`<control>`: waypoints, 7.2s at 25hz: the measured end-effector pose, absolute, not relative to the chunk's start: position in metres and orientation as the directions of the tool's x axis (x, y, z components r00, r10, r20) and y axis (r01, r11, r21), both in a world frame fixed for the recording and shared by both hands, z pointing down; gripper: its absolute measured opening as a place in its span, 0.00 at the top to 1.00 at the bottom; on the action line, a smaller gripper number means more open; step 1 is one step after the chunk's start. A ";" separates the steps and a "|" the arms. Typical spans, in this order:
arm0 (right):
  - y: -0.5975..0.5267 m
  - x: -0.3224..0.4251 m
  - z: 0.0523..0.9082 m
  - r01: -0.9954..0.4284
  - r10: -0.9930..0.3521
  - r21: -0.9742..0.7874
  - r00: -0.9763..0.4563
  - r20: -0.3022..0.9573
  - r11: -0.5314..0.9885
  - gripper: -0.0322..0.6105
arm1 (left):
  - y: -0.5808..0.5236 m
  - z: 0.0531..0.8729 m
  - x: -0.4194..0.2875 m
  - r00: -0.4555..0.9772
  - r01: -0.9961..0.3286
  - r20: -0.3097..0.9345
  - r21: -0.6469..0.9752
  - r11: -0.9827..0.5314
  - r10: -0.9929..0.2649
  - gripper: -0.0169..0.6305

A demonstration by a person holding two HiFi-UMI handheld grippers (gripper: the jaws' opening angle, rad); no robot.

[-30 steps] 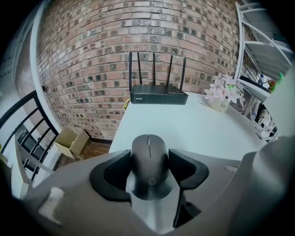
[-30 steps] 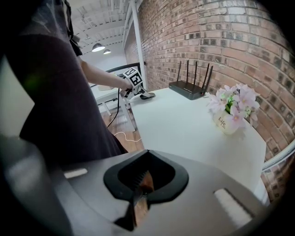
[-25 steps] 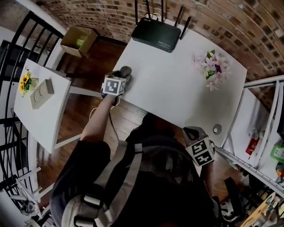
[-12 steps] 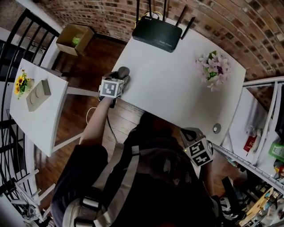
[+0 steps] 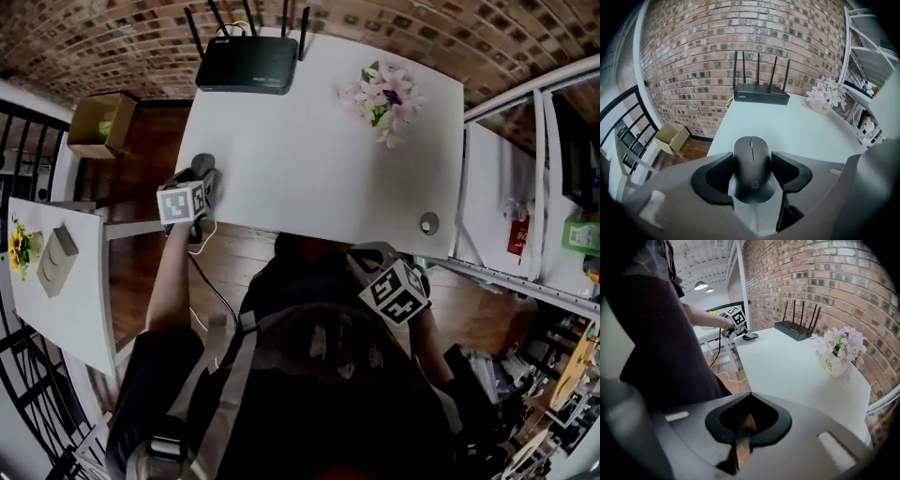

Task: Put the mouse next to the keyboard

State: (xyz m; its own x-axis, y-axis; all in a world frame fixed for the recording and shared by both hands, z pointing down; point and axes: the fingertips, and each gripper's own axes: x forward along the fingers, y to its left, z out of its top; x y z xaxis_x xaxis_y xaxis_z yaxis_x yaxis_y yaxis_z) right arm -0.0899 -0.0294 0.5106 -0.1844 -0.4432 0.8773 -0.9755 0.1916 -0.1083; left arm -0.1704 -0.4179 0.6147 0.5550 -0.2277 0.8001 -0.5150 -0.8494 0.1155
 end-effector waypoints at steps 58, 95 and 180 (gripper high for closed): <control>0.072 -0.001 0.503 -0.994 -0.587 0.005 -0.060 0.807 0.109 0.94 | -0.267 0.612 -0.067 0.537 -0.414 0.827 0.088 -0.906 -0.164 0.57; 0.140 0.008 0.519 -0.990 -0.594 -0.067 -0.129 0.794 0.126 0.94 | -0.151 0.611 0.007 0.558 -0.278 0.826 0.099 -0.955 -0.077 0.57; 0.124 -0.007 0.529 -0.994 -0.480 -0.075 -0.101 0.871 0.073 0.94 | 0.044 0.614 0.118 0.521 0.402 0.754 0.196 -0.894 0.400 0.56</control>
State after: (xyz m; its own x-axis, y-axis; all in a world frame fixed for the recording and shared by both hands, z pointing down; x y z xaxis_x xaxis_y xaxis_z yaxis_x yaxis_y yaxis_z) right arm -0.0074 0.1237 0.5294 -0.1013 -0.4800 0.8714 -0.9945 0.0730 -0.0755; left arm 0.1177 0.0436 0.6139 0.5208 0.3995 0.7544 0.4017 -0.8945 0.1964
